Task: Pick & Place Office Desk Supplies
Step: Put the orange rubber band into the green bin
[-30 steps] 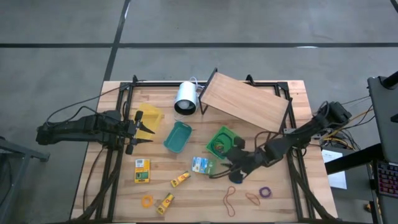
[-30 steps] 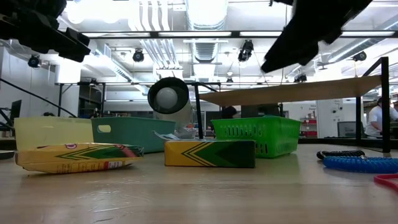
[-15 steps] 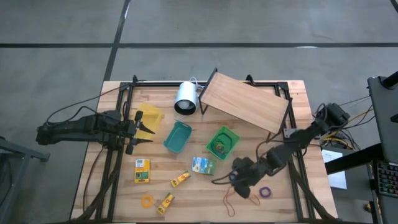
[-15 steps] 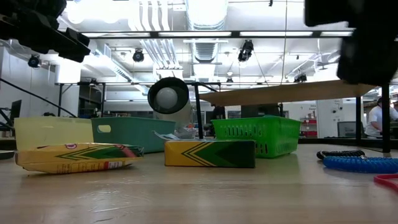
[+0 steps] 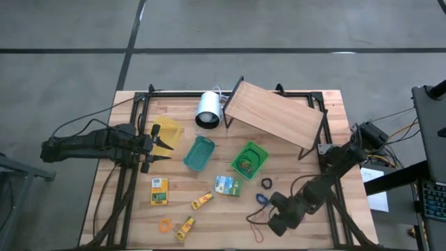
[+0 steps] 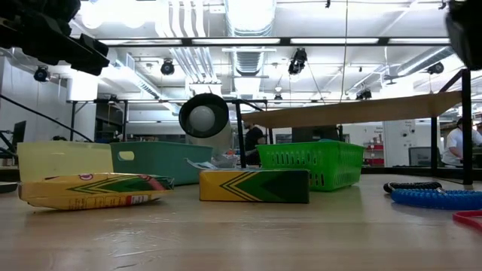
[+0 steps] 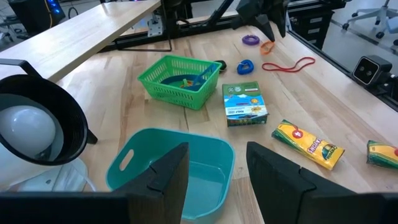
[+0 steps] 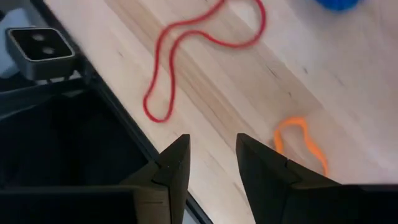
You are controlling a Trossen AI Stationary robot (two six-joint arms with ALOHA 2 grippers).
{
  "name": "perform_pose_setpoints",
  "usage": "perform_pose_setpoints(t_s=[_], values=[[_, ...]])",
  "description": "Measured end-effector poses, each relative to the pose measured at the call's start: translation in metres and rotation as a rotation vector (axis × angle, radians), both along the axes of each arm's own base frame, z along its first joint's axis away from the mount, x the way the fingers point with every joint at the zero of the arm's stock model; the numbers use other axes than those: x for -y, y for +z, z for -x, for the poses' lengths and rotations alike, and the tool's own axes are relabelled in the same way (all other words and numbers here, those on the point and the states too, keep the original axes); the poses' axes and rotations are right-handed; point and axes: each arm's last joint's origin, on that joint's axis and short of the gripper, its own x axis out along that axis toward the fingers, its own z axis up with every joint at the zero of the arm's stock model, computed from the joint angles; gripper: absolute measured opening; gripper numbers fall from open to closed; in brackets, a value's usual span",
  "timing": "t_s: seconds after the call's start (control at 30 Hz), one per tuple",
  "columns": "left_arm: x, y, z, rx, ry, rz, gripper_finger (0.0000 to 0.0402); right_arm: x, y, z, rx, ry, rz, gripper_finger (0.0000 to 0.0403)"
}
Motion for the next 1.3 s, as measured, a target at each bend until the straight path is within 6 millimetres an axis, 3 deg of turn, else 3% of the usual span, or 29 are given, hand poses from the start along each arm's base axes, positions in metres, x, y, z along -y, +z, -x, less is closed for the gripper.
perform_pose_setpoints(t_s=[0.2, 0.53, 1.3], values=[[0.000, 0.000, 0.000, -0.001, 0.000, 0.000, 0.0164, -0.006, -0.010, 0.004, -0.053, -0.048, -0.003, 0.0130], [0.000, 0.000, 0.000, -0.002, 0.000, 0.000, 0.0164, 0.001, -0.019, 0.010, -0.147, -0.059, 0.083, 0.0133], [0.000, 0.000, 0.000, -0.002, 0.000, 0.000, 0.0164, 0.002, -0.021, 0.009, -0.099, -0.086, 0.105, 0.0134]])
